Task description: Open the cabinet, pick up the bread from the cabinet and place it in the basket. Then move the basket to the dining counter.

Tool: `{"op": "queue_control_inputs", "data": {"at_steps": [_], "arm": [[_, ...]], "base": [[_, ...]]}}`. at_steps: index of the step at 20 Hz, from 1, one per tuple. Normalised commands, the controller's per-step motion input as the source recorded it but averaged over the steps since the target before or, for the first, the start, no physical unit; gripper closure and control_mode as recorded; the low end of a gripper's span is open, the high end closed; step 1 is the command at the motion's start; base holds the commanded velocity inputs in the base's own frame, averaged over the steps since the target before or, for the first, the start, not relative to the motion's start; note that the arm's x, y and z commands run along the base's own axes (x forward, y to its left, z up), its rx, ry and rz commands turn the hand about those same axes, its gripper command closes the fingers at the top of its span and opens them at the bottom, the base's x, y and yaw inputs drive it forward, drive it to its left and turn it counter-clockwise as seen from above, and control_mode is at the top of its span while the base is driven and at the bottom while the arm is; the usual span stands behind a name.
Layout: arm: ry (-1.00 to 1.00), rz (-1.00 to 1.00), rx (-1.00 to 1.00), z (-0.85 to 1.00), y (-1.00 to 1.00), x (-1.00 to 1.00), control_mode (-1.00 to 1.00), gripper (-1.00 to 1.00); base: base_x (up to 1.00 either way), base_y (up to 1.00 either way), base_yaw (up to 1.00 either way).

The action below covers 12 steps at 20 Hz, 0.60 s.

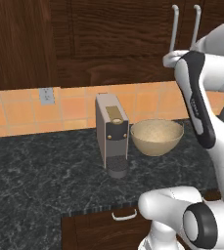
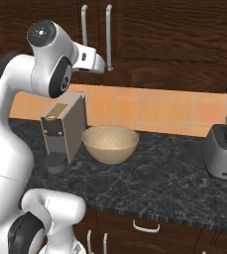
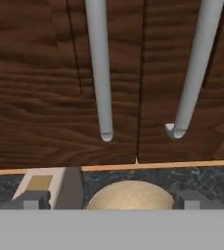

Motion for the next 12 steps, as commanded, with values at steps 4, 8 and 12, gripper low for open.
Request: {"op": "queue_control_inputs", "data": {"at_steps": [4,8,12], "arm": [[-0.21,-0.12,0.12,0.14,-0.12,0.15,-1.0,-1.0],[-0.04,-0.08,0.13,0.57,0.0,0.38,-1.0,-1.0],[0.0,0.0,0.22,0.42,0.0,0.23,-1.0,-1.0]], "base": [[0.0,0.0,0.0],[0.0,0.0,0.0],[0.0,0.0,0.0]]}}
